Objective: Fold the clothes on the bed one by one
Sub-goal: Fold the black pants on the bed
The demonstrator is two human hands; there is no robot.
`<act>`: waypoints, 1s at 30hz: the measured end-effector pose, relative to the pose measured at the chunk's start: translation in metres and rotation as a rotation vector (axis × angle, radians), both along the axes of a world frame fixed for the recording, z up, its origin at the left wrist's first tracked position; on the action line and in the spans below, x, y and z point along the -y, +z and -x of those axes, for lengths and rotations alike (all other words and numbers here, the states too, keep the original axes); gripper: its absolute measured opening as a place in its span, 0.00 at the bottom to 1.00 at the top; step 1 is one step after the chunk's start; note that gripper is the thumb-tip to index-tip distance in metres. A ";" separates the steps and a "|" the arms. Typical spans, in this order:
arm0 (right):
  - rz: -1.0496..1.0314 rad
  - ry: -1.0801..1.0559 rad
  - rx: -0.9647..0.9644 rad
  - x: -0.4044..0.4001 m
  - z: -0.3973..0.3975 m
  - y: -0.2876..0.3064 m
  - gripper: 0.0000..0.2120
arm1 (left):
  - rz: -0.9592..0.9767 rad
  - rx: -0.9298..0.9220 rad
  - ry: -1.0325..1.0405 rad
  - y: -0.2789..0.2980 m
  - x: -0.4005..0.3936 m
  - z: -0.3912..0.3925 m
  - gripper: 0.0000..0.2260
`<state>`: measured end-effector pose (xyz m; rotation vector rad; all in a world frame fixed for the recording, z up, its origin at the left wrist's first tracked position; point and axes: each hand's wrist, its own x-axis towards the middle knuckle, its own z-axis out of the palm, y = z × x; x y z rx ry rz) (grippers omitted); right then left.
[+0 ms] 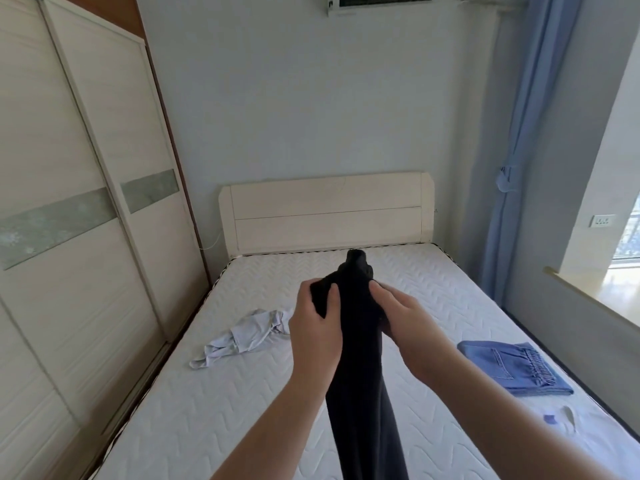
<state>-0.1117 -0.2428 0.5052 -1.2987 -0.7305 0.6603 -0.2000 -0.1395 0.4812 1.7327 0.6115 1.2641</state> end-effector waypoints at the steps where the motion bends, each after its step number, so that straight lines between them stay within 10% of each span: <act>1: -0.005 0.051 -0.024 0.000 0.001 -0.002 0.17 | -0.030 -0.003 0.014 -0.001 0.001 -0.001 0.03; 9: -0.064 0.196 -0.091 0.007 -0.013 -0.007 0.19 | -0.047 -0.021 -0.060 0.000 0.001 -0.003 0.02; 17: -0.096 0.213 -0.127 0.008 -0.024 -0.016 0.20 | -0.136 -0.133 -0.272 0.001 -0.001 0.001 0.29; 21: -0.033 0.298 -0.131 0.014 -0.031 -0.014 0.25 | -0.081 -0.080 -0.193 -0.003 -0.008 -0.003 0.16; 27: 0.028 -0.355 0.162 0.028 -0.049 -0.033 0.14 | 0.264 0.004 -0.247 -0.006 -0.024 0.004 0.07; 30: 0.134 -0.104 0.231 0.029 -0.054 -0.053 0.19 | 0.343 0.036 -0.330 -0.002 -0.023 0.008 0.07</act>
